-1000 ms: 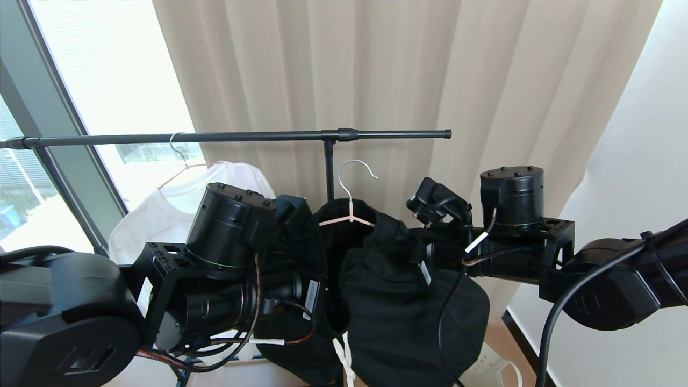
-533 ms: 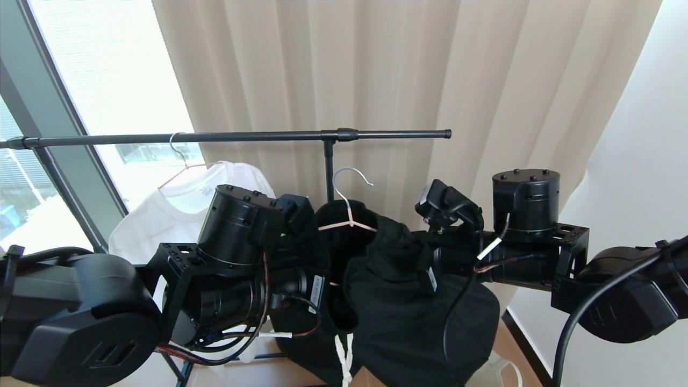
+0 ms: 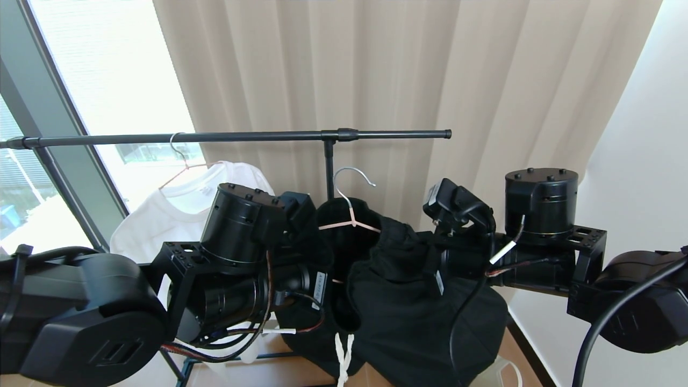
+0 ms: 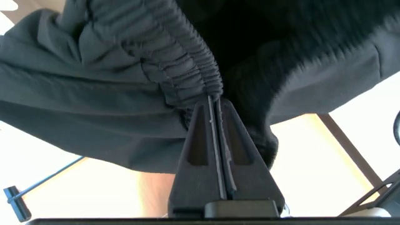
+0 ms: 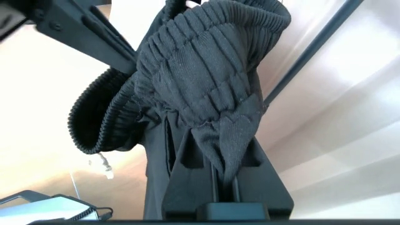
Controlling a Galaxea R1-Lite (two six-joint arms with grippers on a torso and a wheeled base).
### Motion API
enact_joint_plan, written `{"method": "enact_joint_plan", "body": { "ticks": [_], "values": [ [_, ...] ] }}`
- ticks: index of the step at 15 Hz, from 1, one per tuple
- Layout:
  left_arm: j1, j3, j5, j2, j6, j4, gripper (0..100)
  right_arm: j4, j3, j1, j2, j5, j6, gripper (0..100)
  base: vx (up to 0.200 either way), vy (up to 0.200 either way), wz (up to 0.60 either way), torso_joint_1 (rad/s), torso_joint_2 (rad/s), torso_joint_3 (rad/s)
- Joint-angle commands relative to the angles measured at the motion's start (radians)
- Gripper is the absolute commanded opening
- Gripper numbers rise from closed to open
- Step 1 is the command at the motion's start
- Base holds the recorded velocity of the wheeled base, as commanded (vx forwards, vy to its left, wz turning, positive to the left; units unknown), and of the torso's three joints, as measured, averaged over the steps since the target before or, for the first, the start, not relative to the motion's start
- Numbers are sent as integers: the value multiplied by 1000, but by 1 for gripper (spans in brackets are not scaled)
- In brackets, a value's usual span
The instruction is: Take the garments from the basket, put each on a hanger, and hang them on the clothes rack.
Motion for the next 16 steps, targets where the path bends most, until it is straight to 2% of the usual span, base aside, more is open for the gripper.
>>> {"method": "enact_joint_plan", "body": {
  "ticks": [1, 3, 4, 7, 12, 16],
  "values": [
    [-2, 2, 0, 3, 0, -6, 0, 0, 6, 10, -12, 1, -1, 0, 0, 0, 0, 0, 0, 0],
    [-2, 4, 0, 3, 0, -6, 0, 0, 15, 15, -26, 1, -1, 0, 0, 0, 0, 0, 0, 0],
    [-3, 4, 0, 3, 0, -7, 100, 0, 22, 26, -37, 1, -1, 0, 0, 0, 0, 0, 0, 0],
    [-12, 12, 0, -6, 1, -16, 100, -12, 22, 26, -35, 1, -1, 0, 0, 0, 0, 0, 0, 0],
    [-51, 82, 19, -109, 7, -16, 100, -14, 18, 26, -26, 1, -1, 0, 0, 0, 0, 0, 0, 0],
    [-52, 139, 19, -206, 44, -15, 100, -15, 12, 21, -7, 2, -1, 0, 0, 0, 0, 0, 0, 0]
  ]
}}
